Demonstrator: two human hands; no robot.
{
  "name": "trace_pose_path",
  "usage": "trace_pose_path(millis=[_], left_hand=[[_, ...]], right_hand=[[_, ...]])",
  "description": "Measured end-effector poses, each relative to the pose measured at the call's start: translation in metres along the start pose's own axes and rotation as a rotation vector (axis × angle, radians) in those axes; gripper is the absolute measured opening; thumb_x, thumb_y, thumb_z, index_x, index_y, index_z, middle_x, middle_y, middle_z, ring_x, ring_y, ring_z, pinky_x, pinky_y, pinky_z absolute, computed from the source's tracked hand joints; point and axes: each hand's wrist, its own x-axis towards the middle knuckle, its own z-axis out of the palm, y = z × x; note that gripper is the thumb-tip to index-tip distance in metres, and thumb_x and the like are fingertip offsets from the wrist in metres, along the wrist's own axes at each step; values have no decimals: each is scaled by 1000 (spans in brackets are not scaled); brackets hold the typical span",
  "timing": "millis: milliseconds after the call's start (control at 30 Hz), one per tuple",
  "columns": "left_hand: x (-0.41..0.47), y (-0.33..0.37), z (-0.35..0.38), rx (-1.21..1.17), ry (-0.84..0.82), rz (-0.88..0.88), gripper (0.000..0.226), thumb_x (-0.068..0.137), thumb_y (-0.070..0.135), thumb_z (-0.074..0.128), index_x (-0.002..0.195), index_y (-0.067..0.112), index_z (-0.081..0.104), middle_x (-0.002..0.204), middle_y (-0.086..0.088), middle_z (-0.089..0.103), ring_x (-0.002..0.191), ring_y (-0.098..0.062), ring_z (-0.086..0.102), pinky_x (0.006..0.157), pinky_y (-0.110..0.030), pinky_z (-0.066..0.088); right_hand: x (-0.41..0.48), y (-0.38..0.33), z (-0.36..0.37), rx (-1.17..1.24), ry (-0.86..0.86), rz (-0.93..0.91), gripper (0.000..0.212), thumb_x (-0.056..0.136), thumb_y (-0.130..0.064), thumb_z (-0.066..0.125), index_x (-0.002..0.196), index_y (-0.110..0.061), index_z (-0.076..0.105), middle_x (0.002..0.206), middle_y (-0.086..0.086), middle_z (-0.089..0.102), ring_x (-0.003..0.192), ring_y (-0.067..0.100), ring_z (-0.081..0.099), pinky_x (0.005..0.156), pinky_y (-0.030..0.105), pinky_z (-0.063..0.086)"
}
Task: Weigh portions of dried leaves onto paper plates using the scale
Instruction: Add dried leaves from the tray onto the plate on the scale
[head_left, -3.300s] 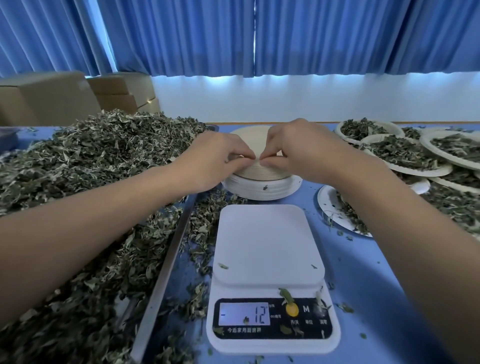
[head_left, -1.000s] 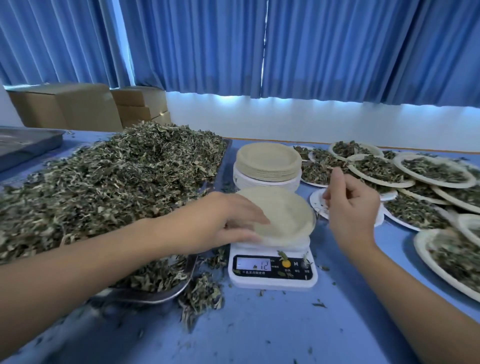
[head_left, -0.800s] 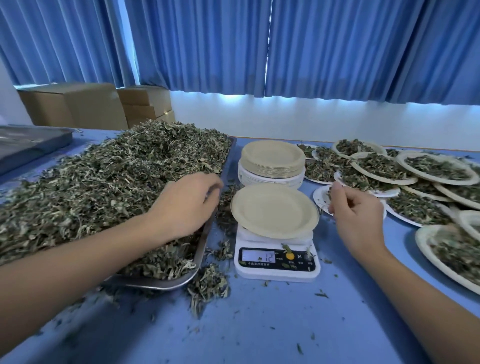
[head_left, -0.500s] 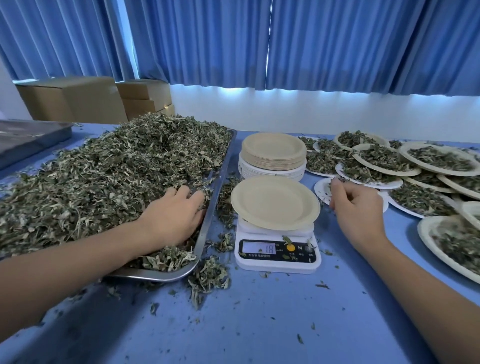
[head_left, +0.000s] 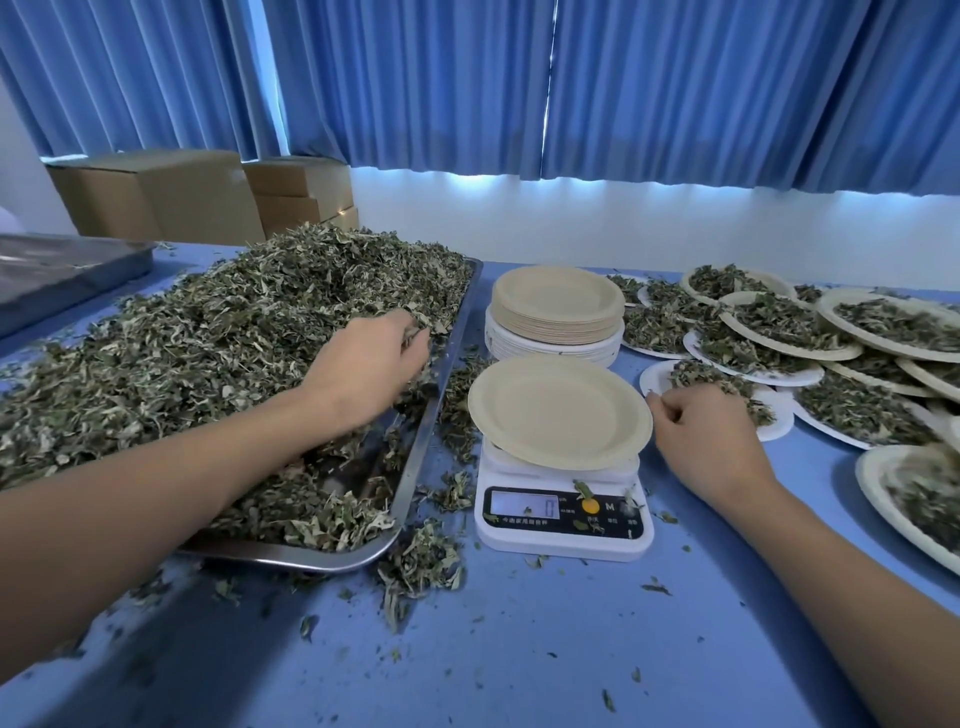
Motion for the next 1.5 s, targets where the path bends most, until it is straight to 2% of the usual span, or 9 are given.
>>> trace_pose_path(millis=[300, 400, 633, 767, 867, 1033, 1167, 1333, 1500], left_hand=[[31, 62, -1, -410, 127, 58, 39, 105, 30, 49, 67, 22, 44, 54, 8, 44, 42, -1, 39, 45, -15, 33], [32, 95, 7, -493, 37, 123, 36, 106, 33, 45, 74, 19, 50, 58, 5, 51, 44, -1, 45, 44, -17, 33], [30, 105, 21, -485, -253, 229, 52, 102, 62, 25, 94, 27, 63, 94, 9, 68, 91, -10, 61, 83, -33, 44], [47, 66, 22, -388, -13, 127, 35, 106, 38, 35, 110, 22, 66, 103, 5, 68, 94, -14, 62, 82, -36, 48], [65, 22, 30, -89, 42, -84, 31, 100, 25, 46, 128, 28, 58, 130, -4, 58, 119, -27, 55, 103, -56, 43], [60, -25, 52, 113, -268, -384, 54, 101, 53, 41, 152, 39, 31, 165, -11, 18, 151, -41, 14, 114, -73, 10], [54, -25, 53, 267, -360, -346, 52, 99, 59, 42, 143, 30, 44, 153, -17, 34, 139, -44, 33, 110, -66, 29], [50, -5, 40, 157, -261, -232, 16, 97, 22, 60, 112, 20, 65, 124, -12, 57, 105, -36, 60, 92, -51, 54], [51, 17, 17, 147, -254, -241, 20, 92, 7, 60, 88, 24, 70, 100, -3, 69, 94, -33, 63, 99, -56, 43]], right_hand=[[-3, -1, -1, -31, 6, -3, 59, 101, -18, 56, 49, -14, 30, 40, 0, 31, 42, 18, 29, 47, 30, 31], [-4, -1, -2, -33, -5, 14, 59, 101, -19, 57, 49, -16, 29, 39, -4, 28, 41, 16, 27, 47, 29, 28], [-6, -4, -5, -21, -37, 36, 58, 101, -20, 57, 52, -16, 27, 41, -5, 24, 42, 16, 24, 50, 31, 26], [-5, -4, -5, -22, -40, 42, 58, 102, -21, 57, 51, -15, 29, 41, -1, 28, 43, 19, 28, 51, 31, 30], [-5, -4, -4, -21, -37, 51, 59, 101, -22, 57, 50, -16, 29, 41, -2, 29, 43, 19, 29, 51, 31, 30], [-5, -3, -3, -26, -34, 57, 59, 102, -22, 57, 50, -16, 29, 41, -2, 29, 44, 19, 29, 51, 31, 30], [-4, -3, -2, -24, -35, 59, 58, 102, -23, 56, 51, -14, 31, 42, -2, 30, 45, 19, 29, 51, 31, 28], [-4, -2, -3, -20, -30, 52, 58, 102, -23, 57, 51, -13, 32, 40, -3, 30, 42, 17, 28, 49, 30, 28], [-4, -2, -2, -24, -20, 52, 58, 102, -24, 57, 50, -14, 33, 37, -4, 28, 38, 13, 26, 47, 29, 27]])
